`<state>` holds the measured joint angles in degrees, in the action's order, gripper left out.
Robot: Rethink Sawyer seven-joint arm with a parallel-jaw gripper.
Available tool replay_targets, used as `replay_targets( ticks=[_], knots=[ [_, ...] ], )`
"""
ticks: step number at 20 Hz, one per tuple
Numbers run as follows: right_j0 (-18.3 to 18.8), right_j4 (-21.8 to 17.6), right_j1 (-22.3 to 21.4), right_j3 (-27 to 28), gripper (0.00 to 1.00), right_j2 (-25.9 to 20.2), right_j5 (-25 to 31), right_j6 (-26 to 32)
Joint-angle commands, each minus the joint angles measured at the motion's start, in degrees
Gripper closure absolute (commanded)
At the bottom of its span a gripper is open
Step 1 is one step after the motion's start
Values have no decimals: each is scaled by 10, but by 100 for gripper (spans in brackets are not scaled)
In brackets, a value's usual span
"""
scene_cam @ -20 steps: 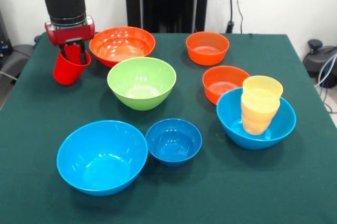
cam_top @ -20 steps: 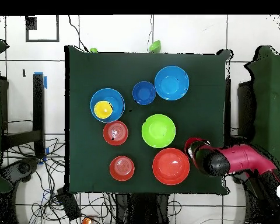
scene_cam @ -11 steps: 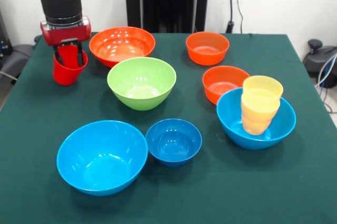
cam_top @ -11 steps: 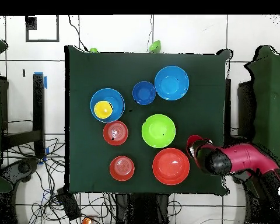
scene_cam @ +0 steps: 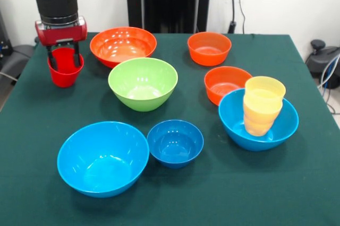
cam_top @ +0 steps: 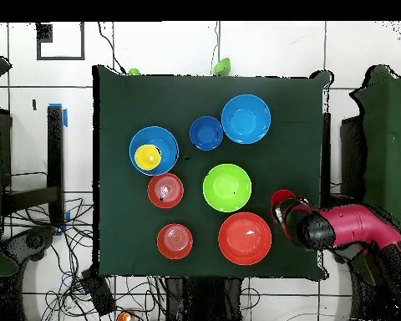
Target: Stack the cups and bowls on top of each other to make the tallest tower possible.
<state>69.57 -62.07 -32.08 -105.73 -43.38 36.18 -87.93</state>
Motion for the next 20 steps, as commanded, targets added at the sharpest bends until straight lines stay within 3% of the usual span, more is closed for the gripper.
replay_targets(
  ticks=[1,7,20],
  knots=[
    [-23,-33,6,44,0,14,62,230],
    [-45,-4,-9,26,0,45,166,256],
    [-40,-2,-38,13,0,40,214,260]
  ],
)
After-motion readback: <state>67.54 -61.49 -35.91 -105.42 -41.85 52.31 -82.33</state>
